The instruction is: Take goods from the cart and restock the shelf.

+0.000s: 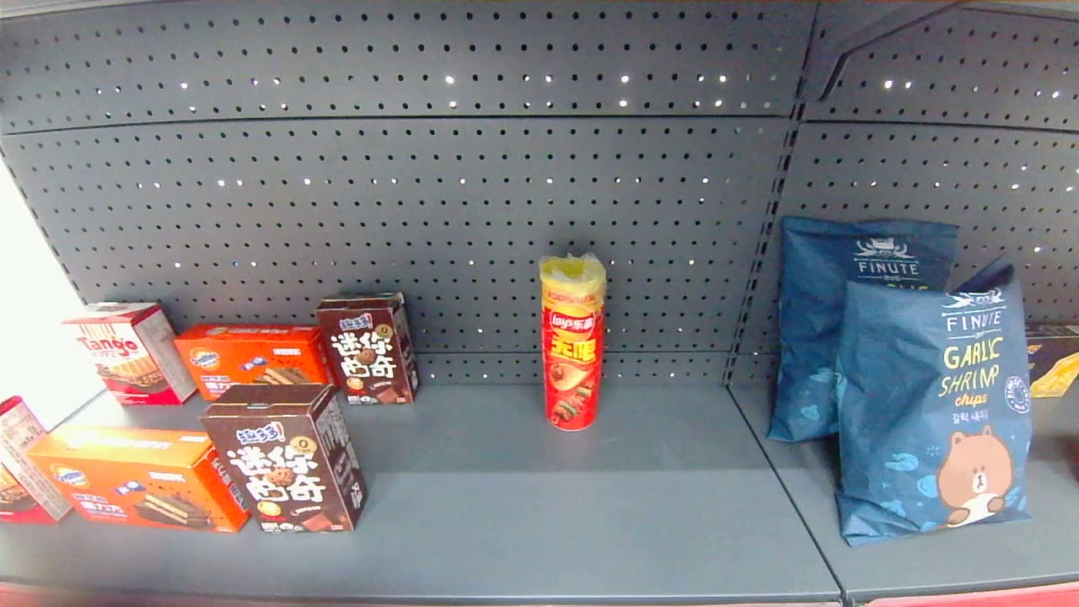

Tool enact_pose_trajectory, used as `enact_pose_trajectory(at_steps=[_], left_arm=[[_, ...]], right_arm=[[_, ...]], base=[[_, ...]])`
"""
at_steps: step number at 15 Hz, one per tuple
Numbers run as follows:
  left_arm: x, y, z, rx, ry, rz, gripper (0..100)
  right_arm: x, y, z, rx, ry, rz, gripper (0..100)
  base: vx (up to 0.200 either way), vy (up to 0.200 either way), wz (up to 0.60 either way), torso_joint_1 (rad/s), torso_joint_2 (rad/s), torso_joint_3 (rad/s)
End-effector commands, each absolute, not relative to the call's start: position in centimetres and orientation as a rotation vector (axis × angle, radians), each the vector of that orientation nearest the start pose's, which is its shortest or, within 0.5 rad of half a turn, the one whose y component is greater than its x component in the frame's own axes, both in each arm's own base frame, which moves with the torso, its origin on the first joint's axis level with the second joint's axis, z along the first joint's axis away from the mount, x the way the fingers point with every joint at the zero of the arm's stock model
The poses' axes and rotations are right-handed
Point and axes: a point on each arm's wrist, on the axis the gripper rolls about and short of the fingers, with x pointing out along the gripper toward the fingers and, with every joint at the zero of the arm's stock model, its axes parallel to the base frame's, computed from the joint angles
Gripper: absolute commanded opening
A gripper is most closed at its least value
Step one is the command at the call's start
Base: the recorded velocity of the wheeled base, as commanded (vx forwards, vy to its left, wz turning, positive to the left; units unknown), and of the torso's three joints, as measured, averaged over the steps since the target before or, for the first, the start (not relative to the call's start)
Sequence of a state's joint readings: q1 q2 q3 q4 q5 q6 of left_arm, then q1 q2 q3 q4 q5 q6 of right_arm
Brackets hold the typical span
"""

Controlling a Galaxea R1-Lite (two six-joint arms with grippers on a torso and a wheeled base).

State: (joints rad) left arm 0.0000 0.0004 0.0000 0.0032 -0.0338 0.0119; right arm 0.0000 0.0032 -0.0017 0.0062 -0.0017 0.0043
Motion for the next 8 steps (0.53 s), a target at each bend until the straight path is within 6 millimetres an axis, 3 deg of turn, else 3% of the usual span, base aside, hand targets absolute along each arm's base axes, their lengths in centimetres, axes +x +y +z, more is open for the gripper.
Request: enact_pose_trajectory(at_steps=[1, 8], left_arm=[[-2.28, -0.08, 7.52, 0.012, 0.003, -0.034, 100], [-2.28, -0.08, 7.52, 0.012, 0.003, -0.034, 100]], right_arm=[[-2.27, 0.00, 7.53, 0.005, 0.008, -0.002, 100], [-2.26, 0.00, 7.54, 0.005, 0.009, -0.002, 100]], base=[[0.000, 0.000, 0.00, 0.000, 0.00, 0.000], [0.000, 0.000, 0.00, 0.000, 0.00, 0.000]])
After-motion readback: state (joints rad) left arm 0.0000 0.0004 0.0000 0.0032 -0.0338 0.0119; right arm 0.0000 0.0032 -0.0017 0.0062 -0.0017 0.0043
